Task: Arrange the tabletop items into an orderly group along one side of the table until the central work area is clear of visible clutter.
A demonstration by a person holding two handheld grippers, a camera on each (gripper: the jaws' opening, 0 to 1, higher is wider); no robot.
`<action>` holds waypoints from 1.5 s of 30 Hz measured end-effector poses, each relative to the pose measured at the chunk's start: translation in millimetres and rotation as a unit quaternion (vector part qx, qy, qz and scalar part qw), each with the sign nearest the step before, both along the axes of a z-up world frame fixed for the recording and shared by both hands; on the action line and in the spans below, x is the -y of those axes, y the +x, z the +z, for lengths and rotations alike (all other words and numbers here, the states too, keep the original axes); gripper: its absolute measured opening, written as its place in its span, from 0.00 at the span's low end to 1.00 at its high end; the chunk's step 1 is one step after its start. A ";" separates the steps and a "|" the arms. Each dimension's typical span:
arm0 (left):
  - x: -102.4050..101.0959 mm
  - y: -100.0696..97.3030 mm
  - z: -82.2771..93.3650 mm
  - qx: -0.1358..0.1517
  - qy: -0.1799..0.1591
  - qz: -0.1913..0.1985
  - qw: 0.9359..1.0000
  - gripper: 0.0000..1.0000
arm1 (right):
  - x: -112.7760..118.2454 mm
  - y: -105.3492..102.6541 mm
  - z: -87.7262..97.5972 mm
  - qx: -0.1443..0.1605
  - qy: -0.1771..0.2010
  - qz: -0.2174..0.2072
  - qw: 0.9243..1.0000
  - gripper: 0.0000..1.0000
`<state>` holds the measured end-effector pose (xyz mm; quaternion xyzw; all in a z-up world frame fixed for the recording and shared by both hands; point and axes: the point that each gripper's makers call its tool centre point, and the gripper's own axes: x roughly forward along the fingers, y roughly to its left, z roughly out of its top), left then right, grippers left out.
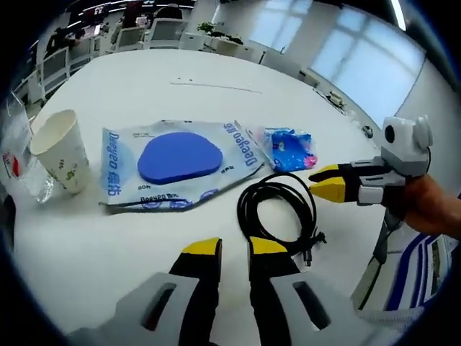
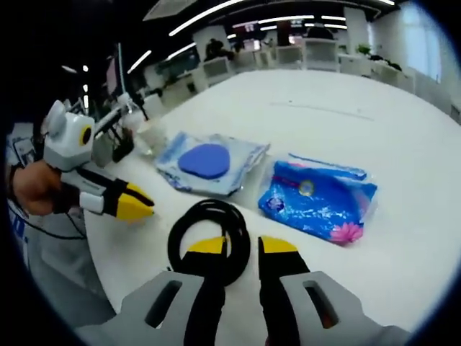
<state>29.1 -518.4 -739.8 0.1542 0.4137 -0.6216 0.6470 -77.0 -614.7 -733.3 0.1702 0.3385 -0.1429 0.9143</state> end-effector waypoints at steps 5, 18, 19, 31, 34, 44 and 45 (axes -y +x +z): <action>-10.2 18.5 7.3 0.007 -0.006 0.000 1.000 0.13 | -9.4 -3.3 -0.1 -0.002 -0.001 -0.002 1.000 0.18; -61.6 64.8 35.6 0.051 -0.034 0.010 0.998 0.21 | -41.2 -6.4 11.0 -0.003 -0.013 0.007 1.000 0.28; -65.6 68.9 37.8 0.055 -0.037 0.013 0.998 0.22 | -44.3 -7.1 13.0 -0.001 -0.014 0.007 1.000 0.29; -128.7 117.4 62.1 0.079 -0.083 0.056 0.992 0.42 | -85.7 -5.8 24.4 0.007 -0.017 0.030 0.999 0.46; -141.4 120.8 61.4 0.082 -0.085 0.058 0.991 0.45 | -90.2 -4.3 26.6 0.010 -0.015 0.027 0.999 0.46; -161.2 131.4 58.1 0.081 -0.088 0.075 0.990 0.49 | -93.8 -4.9 33.7 0.005 -0.020 0.015 1.000 0.46; -161.8 131.8 58.9 0.082 -0.089 0.075 0.990 0.50 | -93.4 -5.3 34.3 0.004 -0.021 0.012 1.000 0.46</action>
